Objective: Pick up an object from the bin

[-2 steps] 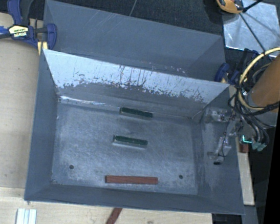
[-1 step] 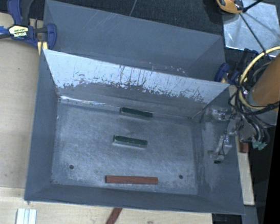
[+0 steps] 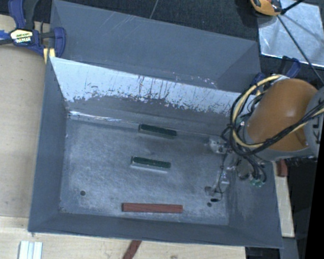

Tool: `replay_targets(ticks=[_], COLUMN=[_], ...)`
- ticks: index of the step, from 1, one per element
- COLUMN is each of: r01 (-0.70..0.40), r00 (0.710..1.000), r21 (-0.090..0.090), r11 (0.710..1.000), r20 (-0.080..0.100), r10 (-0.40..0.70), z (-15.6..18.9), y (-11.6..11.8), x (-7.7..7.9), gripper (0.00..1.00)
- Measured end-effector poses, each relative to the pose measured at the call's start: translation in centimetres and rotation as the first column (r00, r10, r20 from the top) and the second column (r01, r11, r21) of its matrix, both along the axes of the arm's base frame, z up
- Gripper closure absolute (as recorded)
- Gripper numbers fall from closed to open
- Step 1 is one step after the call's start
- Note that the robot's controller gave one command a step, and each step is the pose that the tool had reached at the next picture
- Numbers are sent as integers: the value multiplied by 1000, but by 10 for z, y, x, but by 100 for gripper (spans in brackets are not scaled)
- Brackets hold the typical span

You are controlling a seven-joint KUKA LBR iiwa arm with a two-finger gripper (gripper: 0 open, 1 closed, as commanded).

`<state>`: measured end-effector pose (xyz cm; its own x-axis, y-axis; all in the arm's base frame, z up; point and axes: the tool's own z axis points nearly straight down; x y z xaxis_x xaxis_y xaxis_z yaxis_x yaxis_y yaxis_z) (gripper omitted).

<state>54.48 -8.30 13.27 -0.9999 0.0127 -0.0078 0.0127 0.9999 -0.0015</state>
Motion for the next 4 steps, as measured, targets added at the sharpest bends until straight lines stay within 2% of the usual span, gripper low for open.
replay_targets(ticks=[1, 2, 3, 4], r01=[-63, -24, 49, -107], r00=[998, 1000, 999, 994], r21=[2, 1, 3, 3], r11=[998, 1000, 999, 994], r20=[-10, 6, -3, -5], r10=[63, 24, -49, 107], z=[1, -5, -57, -65], y=[32, 55, 107, 122], x=[37, 74, 31, 31], gripper=[0, 0, 0, 100])
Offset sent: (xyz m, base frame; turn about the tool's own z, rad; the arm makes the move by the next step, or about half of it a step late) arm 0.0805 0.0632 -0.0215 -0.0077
